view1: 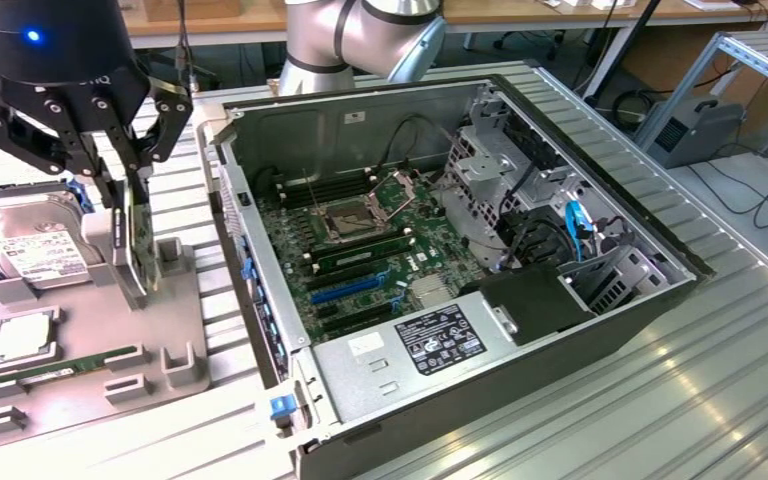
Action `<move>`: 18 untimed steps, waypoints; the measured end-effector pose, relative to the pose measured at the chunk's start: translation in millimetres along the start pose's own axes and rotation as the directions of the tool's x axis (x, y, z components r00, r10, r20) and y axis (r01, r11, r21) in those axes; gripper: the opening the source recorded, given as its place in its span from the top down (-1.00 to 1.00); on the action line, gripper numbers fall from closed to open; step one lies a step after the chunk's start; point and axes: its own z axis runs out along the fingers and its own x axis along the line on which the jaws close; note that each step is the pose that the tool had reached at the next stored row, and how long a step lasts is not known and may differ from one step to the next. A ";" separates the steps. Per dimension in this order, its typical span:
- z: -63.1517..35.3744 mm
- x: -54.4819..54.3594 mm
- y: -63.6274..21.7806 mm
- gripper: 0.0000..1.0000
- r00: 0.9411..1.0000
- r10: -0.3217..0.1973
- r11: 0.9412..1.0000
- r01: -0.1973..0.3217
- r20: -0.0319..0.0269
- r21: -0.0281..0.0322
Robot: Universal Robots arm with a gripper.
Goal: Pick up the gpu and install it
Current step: 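Pick up the gpu and move the gpu toward the slot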
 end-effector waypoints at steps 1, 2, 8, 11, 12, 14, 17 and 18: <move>-0.4 0.0 0.0 0.47 1.000 0.000 1.000 0.000 0.000 0.000; -0.9 0.0 0.0 0.47 1.000 0.000 1.000 0.000 0.000 0.000; -3.9 -0.1 0.1 0.47 1.000 0.000 1.000 0.000 0.000 0.000; -5.6 -0.1 0.1 0.47 1.000 0.000 1.000 0.000 0.000 0.000; -6.2 -0.1 0.2 0.47 1.000 0.000 1.000 0.000 0.000 0.000; -7.2 -0.2 0.2 0.47 1.000 0.000 1.000 0.000 0.000 0.000; -8.4 -0.2 0.2 0.47 1.000 0.000 1.000 0.000 0.000 0.000; -8.8 -0.2 0.2 0.47 1.000 0.000 1.000 0.000 0.000 0.000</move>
